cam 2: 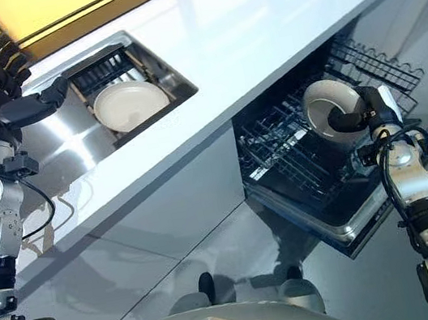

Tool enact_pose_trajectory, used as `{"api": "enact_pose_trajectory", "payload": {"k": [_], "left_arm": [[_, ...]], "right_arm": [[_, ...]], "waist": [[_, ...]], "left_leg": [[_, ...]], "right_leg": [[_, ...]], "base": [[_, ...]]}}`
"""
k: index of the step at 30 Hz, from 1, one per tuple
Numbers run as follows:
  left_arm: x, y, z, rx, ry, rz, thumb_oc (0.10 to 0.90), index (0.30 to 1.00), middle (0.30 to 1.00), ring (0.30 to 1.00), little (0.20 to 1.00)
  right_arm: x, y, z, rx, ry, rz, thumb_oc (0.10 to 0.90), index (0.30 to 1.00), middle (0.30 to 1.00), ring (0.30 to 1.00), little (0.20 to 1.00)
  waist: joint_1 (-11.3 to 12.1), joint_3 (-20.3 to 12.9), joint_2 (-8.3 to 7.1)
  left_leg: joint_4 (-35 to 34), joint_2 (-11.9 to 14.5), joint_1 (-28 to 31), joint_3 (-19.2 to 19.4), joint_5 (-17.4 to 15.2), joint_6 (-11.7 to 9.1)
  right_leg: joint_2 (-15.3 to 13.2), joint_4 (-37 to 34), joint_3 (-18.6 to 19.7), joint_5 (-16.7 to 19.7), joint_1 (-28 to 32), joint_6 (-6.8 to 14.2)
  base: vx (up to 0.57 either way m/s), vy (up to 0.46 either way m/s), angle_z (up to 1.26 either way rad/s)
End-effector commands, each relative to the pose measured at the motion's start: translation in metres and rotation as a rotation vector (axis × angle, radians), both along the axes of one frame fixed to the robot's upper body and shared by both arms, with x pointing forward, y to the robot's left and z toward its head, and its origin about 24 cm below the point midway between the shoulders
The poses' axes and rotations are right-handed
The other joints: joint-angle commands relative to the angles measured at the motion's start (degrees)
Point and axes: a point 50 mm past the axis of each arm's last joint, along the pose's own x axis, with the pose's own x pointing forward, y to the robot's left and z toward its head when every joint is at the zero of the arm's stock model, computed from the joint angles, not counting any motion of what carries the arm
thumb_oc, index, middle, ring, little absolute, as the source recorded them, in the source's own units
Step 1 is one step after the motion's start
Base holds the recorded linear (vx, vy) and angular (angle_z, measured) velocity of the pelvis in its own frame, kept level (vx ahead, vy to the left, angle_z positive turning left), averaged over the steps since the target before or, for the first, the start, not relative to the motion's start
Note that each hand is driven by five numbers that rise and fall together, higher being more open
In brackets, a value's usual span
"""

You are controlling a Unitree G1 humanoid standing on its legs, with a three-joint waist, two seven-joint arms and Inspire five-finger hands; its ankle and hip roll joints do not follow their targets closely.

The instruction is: Pick up plates and place into dishwasher.

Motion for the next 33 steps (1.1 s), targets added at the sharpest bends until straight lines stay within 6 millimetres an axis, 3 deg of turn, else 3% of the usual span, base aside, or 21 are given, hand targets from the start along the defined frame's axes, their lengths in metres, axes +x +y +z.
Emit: {"api": "enact_pose_trajectory", "payload": {"k": [1,13,16,17,19,23,25,28,33], "left_arm": [[-0.001,-0.017,0.056,0.145,-0.205,-0.085,0.8,0.9,0.9,0.9,0.9],[0.002,-0.028,0.066,0.131,-0.203,-0.142,0.8,0.9,0.9,0.9,0.9],[0.003,-0.031,0.069,0.127,-0.206,-0.156,0.8,0.9,0.9,0.9,0.9],[0.003,-0.032,0.069,0.125,-0.207,-0.163,0.8,0.9,0.9,0.9,0.9],[0.004,-0.034,0.066,0.123,-0.205,-0.169,0.8,0.9,0.9,0.9,0.9],[0.003,-0.038,0.059,0.116,-0.204,-0.175,0.8,0.9,0.9,0.9,0.9],[0.003,-0.04,0.056,0.121,-0.199,-0.164,0.8,0.9,0.9,0.9,0.9],[0.004,-0.037,0.055,0.131,-0.19,-0.139,0.8,0.9,0.9,0.9,0.9],[0.011,-0.028,0.058,0.203,-0.135,-0.091,0.8,0.9,0.9,0.9,0.9]], "right_arm": [[0.033,0.002,0.064,-0.099,-0.202,-0.013,0.1,0.3,0.3,0.3,0.2],[0.016,-0.017,0.0,-0.28,0.212,-0.181,0.1,0.3,0.3,0.3,0.2],[0.018,-0.014,0.0,-0.285,0.197,-0.189,0.1,0.3,0.3,0.3,0.2],[0.02,-0.01,0.002,-0.285,0.159,-0.187,0.284,0.458,0.458,0.458,0.384],[0.026,0.002,0.01,-0.271,0.057,-0.186,0.8,0.9,0.9,0.9,0.9],[0.034,0.03,0.032,-0.15,-0.206,-0.173,0.8,0.9,0.9,0.9,0.9],[0.034,0.047,0.055,-0.106,-0.398,-0.128,0.8,0.9,0.9,0.9,0.9],[0.029,0.061,0.077,-0.028,-0.555,-0.081,0.8,0.9,0.9,0.9,0.9],[0.022,0.079,0.092,0.008,-0.634,0.041,0.8,0.9,0.9,0.9,0.9]], "waist": [[0.28,-2.63,0.25],[1.71,-0.82,0.37],[1.78,-0.49,0.34],[1.75,-0.4,0.33],[1.52,-0.25,0.38],[0.83,-0.3,0.63],[0.02,-0.5,0.7],[-1.15,-0.81,0.86],[-3.09,-1.49,1.16]], "left_leg": [[1.87,-5.7,-0.17,1.88,-4.88,4.53],[1.82,-6.57,-0.57,0.21,-4.71,4.8],[1.8,-6.72,-0.36,0.05,-4.77,4.9],[1.83,-6.8,-0.28,-0.01,-4.86,4.95],[1.79,-6.94,-0.08,-0.07,-4.94,5.09],[1.54,-7.18,0.34,0.31,-5.27,5.55],[1.44,-7.28,0.59,0.9,-5.54,5.86],[1.23,-7.32,1.0,1.84,-5.89,6.06],[1.26,-7.48,1.49,3.67,-6.4,6.39]], "right_leg": [[5.34,9.38,-1.11,-9.02,-2.4,-3.75],[4.6,9.34,-2.2,-8.47,-2.55,-3.64],[4.54,9.38,-2.18,-8.33,-2.43,-3.6],[4.51,9.39,-2.06,-8.29,-2.39,-3.57],[4.52,9.45,-1.86,-8.18,-2.38,-3.56],[4.58,9.39,-0.94,-7.98,-2.59,-3.37],[4.69,9.37,-0.11,-7.95,-2.82,-3.2],[4.8,9.45,0.82,-8.0,-3.12,-2.89],[4.81,9.61,2.28,-8.01,-3.53,-2.37]], "base": [[0.04,0.015,0.33],[0.02,0.023,0.22],[0.01,0.019,0.08],[0.0,0.027,0.08],[0.0,0.031,0.04],[-0.01,0.035,0.01],[-0.02,0.039,-0.02],[-0.03,0.032,-0.08],[-0.04,0.027,-0.12]]}}
